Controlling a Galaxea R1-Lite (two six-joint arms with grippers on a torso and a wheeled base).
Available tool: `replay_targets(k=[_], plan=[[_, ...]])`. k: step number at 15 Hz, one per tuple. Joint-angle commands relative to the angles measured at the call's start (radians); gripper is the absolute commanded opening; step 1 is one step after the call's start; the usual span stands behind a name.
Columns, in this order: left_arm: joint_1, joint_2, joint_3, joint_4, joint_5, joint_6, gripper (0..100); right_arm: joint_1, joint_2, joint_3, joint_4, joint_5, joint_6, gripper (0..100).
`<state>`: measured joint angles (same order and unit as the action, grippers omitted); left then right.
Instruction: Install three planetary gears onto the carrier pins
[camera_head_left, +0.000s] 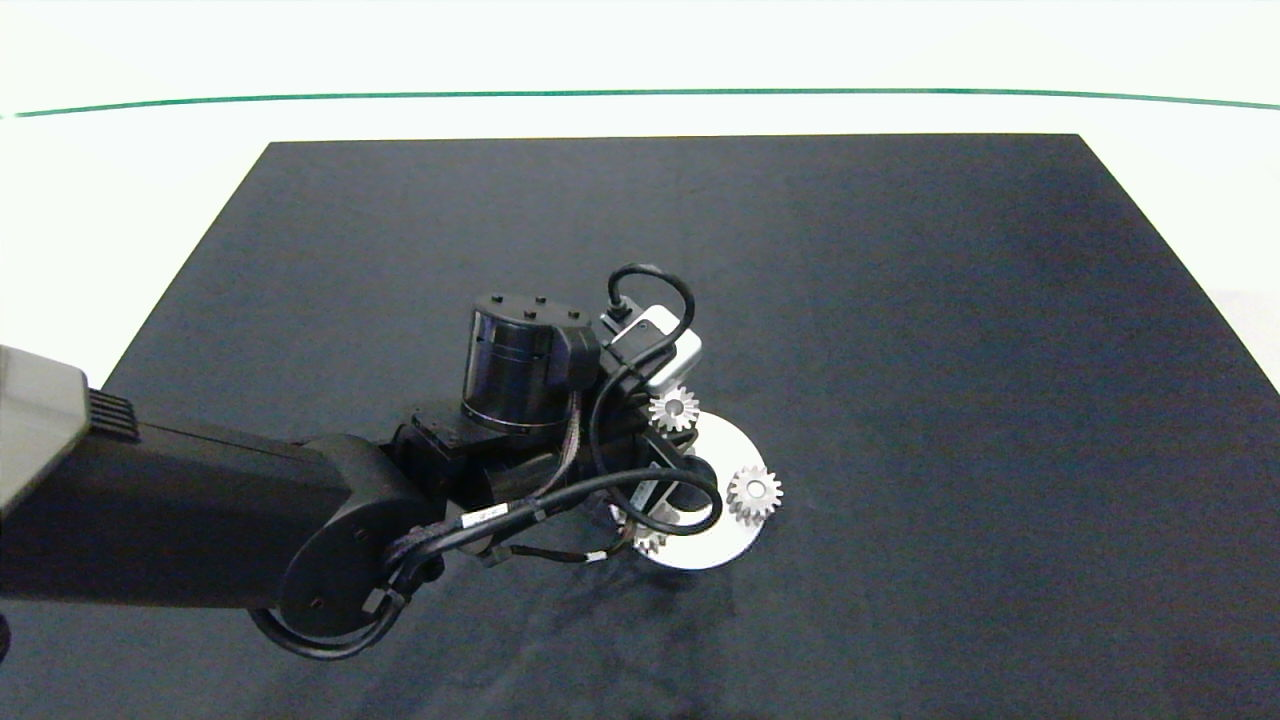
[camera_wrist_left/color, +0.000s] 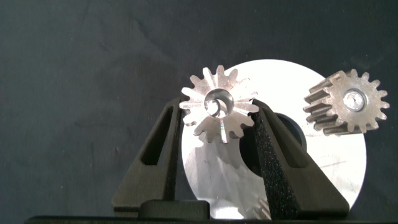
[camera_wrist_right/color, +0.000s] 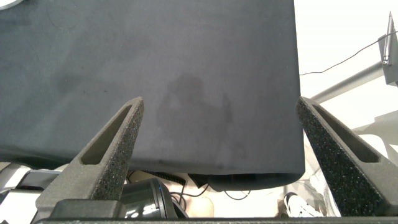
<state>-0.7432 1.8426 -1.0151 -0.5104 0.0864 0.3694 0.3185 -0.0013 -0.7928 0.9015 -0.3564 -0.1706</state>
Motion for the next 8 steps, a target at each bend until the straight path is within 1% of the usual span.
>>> replay_targets(k=[1,8], plan=[[-0.005,0.012,-0.014,0.000,0.001,0.002,10,0.001,0.001,0.000,0.005,-0.003,-0.001,100],[-0.001,0.012,-0.022,-0.002,0.001,0.002,10,0.001,0.001,0.000,0.005,-0.003,-0.001,100]])
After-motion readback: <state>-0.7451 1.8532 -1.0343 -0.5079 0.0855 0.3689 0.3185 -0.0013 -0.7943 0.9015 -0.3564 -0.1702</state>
